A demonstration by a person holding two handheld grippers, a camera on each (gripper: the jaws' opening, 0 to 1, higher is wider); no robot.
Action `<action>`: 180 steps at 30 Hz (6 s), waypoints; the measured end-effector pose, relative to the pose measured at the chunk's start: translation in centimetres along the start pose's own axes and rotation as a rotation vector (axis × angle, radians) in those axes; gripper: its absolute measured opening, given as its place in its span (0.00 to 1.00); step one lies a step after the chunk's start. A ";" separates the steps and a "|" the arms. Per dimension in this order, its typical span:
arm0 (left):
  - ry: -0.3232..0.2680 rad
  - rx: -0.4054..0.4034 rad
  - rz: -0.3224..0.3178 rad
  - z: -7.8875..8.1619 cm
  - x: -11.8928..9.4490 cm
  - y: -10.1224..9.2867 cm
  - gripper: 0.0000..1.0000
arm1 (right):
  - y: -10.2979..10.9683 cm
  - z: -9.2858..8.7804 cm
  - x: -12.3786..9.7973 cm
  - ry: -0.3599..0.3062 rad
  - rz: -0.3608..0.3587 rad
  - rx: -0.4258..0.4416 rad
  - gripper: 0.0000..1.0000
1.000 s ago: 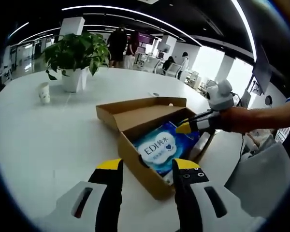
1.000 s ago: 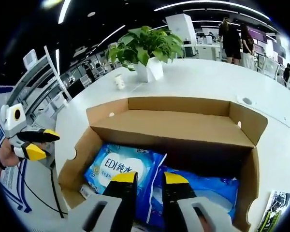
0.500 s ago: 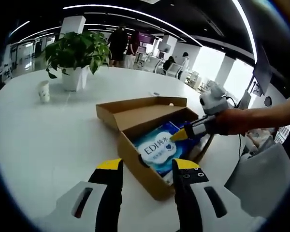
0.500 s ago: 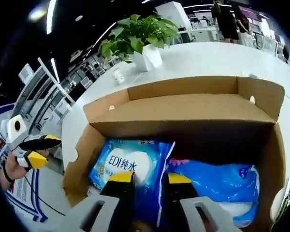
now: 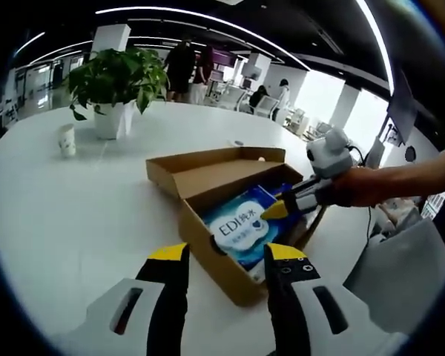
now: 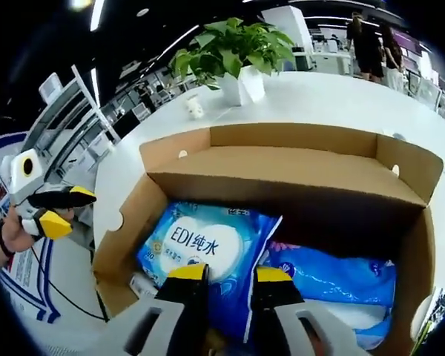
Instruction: Operate the shoe box by opening the lid, removing the specified soft item, and placing it in the target area until the item is outside and the box remains undamaged.
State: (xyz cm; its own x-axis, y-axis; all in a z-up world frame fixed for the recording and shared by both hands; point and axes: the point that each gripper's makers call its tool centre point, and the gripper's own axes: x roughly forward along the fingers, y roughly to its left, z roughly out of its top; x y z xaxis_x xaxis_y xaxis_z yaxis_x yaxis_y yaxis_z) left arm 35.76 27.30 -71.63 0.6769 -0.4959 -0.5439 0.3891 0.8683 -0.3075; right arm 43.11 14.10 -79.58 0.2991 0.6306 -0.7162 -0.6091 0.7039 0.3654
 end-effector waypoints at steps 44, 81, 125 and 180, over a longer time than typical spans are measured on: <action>0.027 0.038 -0.054 0.1 1.9 -4.4 0.40 | -1.6 1.6 -6.0 -0.235 0.086 0.349 0.00; 0.096 -0.019 -0.079 0.4 7.3 -5.4 0.38 | -1.9 0.7 -11.9 -0.319 0.055 0.423 0.00; 0.286 -0.141 -0.129 -3.2 14.8 -6.4 0.20 | -5.1 -0.7 -11.5 -0.341 0.049 0.523 0.00; 0.088 -0.004 -0.078 4.6 12.0 -11.8 0.00 | -6.3 -1.6 -17.7 -0.461 0.023 0.571 0.00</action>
State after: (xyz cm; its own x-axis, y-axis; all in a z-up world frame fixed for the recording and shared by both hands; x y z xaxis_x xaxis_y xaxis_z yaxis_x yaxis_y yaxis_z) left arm 42.14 11.14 -70.94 0.5872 -0.5596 -0.5848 0.4358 0.8274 -0.3542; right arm 40.47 -2.02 -70.20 0.6462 0.6325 -0.4271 -0.1795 0.6699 0.7204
